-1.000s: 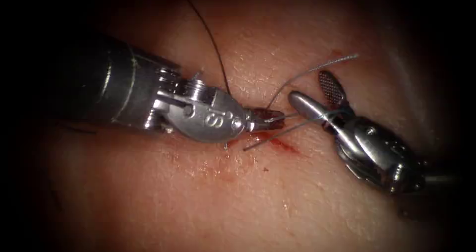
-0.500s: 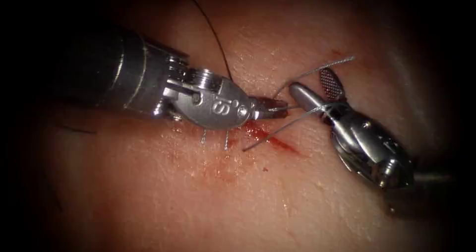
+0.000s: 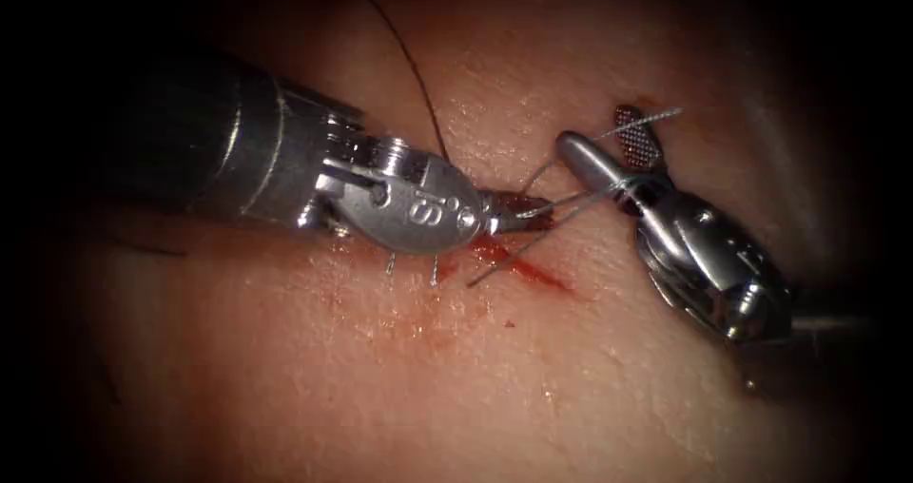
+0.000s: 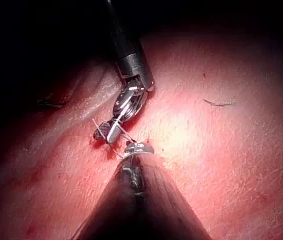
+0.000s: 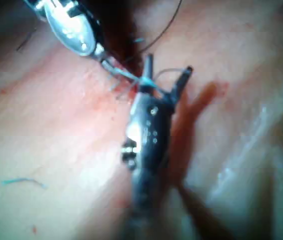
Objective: Wound Closure
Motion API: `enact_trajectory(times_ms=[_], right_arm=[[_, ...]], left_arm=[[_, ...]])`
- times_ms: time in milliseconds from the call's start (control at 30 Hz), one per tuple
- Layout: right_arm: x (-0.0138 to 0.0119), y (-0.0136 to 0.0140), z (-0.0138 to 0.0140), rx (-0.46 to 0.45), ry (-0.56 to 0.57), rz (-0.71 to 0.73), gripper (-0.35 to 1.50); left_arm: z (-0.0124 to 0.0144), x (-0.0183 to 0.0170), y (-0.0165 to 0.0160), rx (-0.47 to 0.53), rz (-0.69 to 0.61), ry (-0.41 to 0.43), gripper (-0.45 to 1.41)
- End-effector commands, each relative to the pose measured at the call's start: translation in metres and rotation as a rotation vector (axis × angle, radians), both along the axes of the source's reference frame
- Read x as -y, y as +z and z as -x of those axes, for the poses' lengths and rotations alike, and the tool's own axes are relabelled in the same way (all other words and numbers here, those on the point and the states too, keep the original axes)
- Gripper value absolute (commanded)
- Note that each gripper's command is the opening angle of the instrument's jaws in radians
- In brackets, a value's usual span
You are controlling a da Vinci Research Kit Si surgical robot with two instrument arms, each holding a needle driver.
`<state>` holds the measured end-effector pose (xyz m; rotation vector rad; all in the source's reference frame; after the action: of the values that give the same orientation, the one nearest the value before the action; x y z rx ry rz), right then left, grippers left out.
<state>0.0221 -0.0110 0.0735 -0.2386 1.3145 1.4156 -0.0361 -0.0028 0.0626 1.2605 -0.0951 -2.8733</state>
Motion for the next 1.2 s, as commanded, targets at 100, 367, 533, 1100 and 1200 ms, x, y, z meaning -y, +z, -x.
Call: enact_trajectory(times_ms=[100, 367, 533, 1100, 1200], right_arm=[[0.0006, 0.0004, -0.0007, -0.002, 0.005, 0.0, 0.73], [0.0006, -0.0005, -0.0011, -0.029, -0.009, 0.0, -0.28], [0.0008, -0.0006, -0.0012, -0.053, -0.041, 0.014, -0.35], [0.0078, -0.0049, -0.0055, 0.076, -0.124, 0.137, -0.35], [0.0085, -0.0047, -0.0072, 0.094, -0.161, 0.146, -0.35]], left_arm=[[0.0005, 0.0003, 0.0005, 0.002, 0.0, 0.002, -0.45], [0.0004, 0.0006, 0.0006, 0.002, 0.007, 0.008, -0.45], [0.0, 0.0006, 0.0007, 0.004, 0.003, 0.007, -0.45], [-0.0052, -0.0099, 0.0034, -0.048, -0.038, -0.083, -0.45], [-0.0049, -0.0123, 0.0048, -0.063, -0.042, -0.089, -0.45]])
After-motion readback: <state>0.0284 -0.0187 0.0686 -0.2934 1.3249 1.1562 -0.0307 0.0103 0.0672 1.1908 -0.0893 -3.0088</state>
